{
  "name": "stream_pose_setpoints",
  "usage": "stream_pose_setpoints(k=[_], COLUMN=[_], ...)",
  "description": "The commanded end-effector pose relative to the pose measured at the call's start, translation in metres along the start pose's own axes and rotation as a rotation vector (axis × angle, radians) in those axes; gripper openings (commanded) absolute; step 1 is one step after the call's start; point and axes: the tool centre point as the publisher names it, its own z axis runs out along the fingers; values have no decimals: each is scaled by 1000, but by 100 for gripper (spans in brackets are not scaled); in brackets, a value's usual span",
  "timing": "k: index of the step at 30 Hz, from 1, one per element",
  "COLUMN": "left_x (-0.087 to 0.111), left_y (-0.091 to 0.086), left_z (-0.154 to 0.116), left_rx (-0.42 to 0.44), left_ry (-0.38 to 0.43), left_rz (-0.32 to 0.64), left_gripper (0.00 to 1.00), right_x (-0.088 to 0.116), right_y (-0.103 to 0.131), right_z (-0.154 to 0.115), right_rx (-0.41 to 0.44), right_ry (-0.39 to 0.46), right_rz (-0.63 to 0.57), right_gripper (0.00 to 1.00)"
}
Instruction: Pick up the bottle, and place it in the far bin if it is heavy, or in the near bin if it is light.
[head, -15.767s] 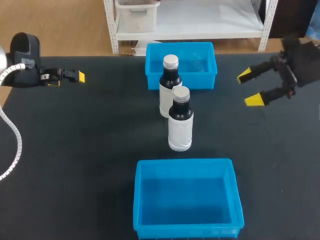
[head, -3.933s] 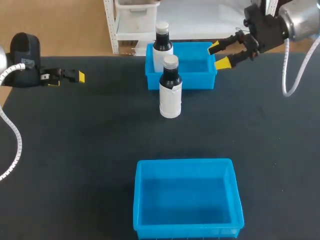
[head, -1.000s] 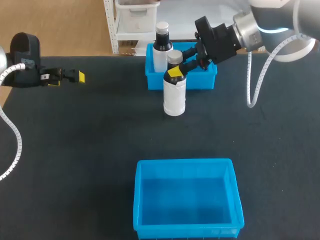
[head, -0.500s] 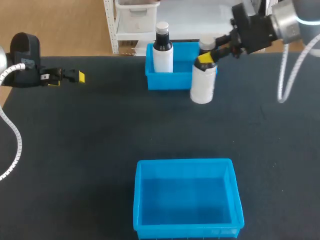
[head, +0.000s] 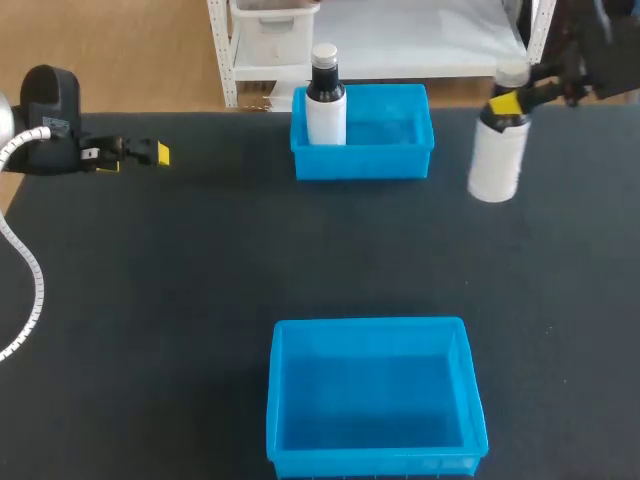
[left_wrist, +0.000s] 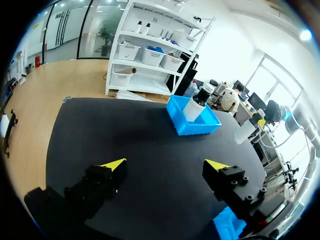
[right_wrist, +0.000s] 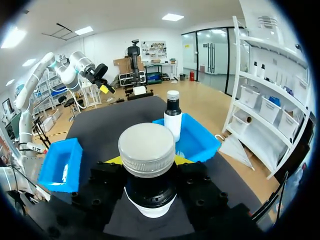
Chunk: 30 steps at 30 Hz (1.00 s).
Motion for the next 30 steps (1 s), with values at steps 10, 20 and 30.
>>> stream_pose_setpoints(k=[10,20,30], left_x=[0,0,0], left_y=[0,0,0], left_z=[0,0,0], left_rx=[0,0,0], left_ry=[0,0,0], left_rz=[0,0,0], left_gripper=[100,100,100], right_x=[-8,-29,-45], right_y=[98,196,268], right_z=[-105,-98,-45], right_rx=[225,173,24], right_ry=[8,-13,-34], right_rz=[54,18,-40], right_gripper=[0,0,0])
